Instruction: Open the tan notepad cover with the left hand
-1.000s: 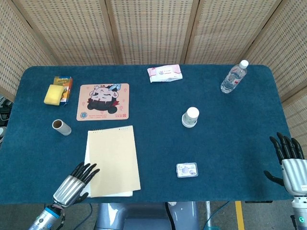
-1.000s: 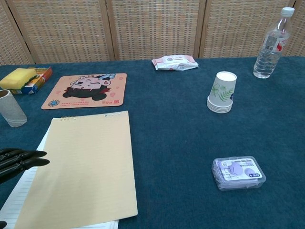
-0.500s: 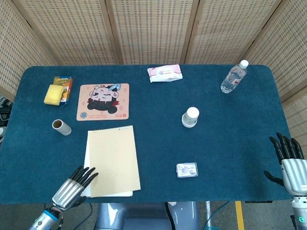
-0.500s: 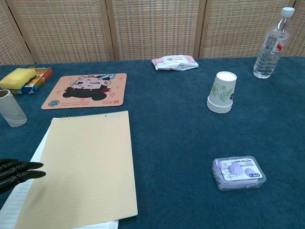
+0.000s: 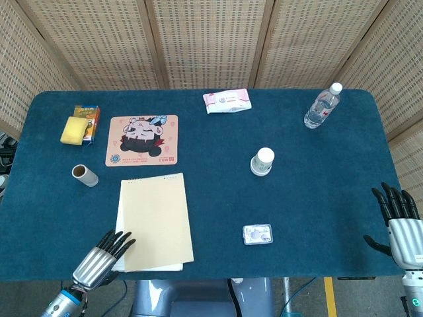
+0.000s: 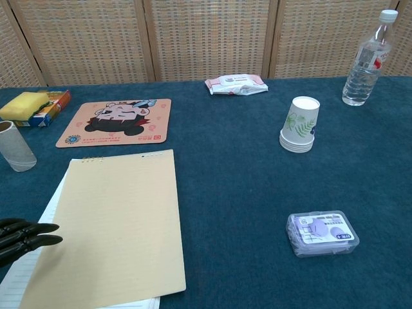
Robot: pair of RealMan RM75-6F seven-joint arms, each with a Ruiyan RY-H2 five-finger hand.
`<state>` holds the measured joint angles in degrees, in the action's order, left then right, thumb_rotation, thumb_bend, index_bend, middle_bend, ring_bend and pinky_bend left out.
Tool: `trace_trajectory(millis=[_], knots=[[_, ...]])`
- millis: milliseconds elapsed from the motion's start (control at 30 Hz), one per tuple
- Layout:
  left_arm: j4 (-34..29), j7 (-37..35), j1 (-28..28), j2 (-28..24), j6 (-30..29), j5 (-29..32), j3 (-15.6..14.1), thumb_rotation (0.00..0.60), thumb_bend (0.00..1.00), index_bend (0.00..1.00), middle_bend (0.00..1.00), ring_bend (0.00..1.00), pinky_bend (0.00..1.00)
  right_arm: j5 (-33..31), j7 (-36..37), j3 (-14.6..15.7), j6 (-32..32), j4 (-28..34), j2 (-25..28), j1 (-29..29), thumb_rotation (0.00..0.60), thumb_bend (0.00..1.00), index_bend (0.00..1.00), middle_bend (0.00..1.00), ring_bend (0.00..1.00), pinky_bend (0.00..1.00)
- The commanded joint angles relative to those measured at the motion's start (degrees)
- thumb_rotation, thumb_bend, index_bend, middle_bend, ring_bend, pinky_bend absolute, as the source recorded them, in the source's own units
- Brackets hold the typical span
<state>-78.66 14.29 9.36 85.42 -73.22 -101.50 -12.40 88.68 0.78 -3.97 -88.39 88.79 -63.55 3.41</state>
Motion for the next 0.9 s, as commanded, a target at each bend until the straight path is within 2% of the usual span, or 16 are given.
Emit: trace_trajectory(millis=[33,267,567,900], knots=[[0.3,0.3,0.0,0.1,0.0,0.2,0.2,0.600,0.34,0.00,0.00,0.00,0.00,0.0,0.0,0.0,0.0,0.0,0.0,0.0,0.600,0.00,0.00,0.00,0.00,0.00],[1.1,0.4,0.2,0.7,0.2,0.4,0.4,0.600,0.34,0.00,0.00,0.00,0.00,0.0,-0.1,0.0,0.0,0.1,0.0,0.0,0.600,0.00,0.00,0.00,0.00,0.00],[2.6,-0.5,0.5,1.5,0.4,0.6,0.6,0.600,0.45,0.00,0.00,0.00,0.00,0.1,-0.1,0.1,0.2,0.0,-0.1,0.1,0.600,0.00,0.00,0.00,0.00,0.00],[2.8,-1.3,0.9,1.7,0.2,1.1,1.3,0.600,0.45,0.00,0.00,0.00,0.00,0.1,-0.1,0.2,0.4,0.0,-0.1,0.2,0.600,0.00,0.00,0.00,0.00,0.00]])
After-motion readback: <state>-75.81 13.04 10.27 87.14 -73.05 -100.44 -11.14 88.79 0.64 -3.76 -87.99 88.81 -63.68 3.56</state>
